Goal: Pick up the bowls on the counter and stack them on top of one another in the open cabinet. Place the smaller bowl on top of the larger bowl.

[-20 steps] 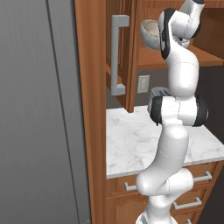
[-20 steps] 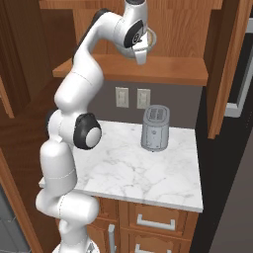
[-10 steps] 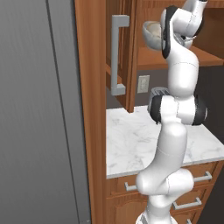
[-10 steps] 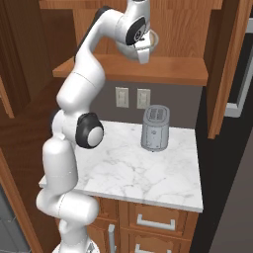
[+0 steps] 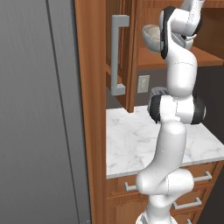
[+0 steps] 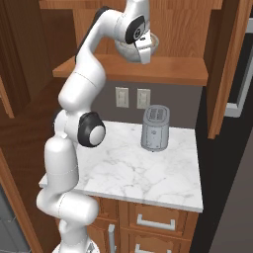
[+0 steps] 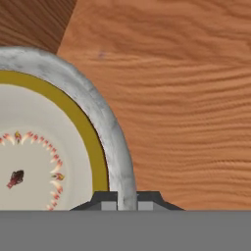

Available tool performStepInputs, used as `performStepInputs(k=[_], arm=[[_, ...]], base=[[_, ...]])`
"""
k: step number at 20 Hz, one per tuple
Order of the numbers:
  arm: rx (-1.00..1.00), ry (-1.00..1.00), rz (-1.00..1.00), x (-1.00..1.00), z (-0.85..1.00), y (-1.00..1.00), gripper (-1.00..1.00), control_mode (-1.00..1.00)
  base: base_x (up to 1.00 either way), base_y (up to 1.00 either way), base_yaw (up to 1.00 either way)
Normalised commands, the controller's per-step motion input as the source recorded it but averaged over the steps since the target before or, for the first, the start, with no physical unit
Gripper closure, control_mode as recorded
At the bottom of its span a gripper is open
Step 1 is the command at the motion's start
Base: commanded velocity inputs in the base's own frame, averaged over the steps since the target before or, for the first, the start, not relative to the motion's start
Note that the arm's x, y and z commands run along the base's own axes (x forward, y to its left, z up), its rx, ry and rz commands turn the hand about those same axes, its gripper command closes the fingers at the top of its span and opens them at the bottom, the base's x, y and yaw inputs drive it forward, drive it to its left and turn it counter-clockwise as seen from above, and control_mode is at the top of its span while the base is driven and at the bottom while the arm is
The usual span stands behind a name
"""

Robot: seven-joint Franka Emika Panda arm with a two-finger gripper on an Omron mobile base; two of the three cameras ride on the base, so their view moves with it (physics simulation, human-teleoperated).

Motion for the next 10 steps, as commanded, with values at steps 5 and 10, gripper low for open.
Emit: performStepInputs(k=[5, 10], arm=[[-0.01, 0.0, 0.0, 0.0, -0.02, 0.0, 1.0, -1.0], [0.0, 0.0, 0.0, 0.0, 0.0, 0.0, -1.0, -1.0]], base=[[0.0, 0.0, 0.0], [0.0, 0.0, 0.0]])
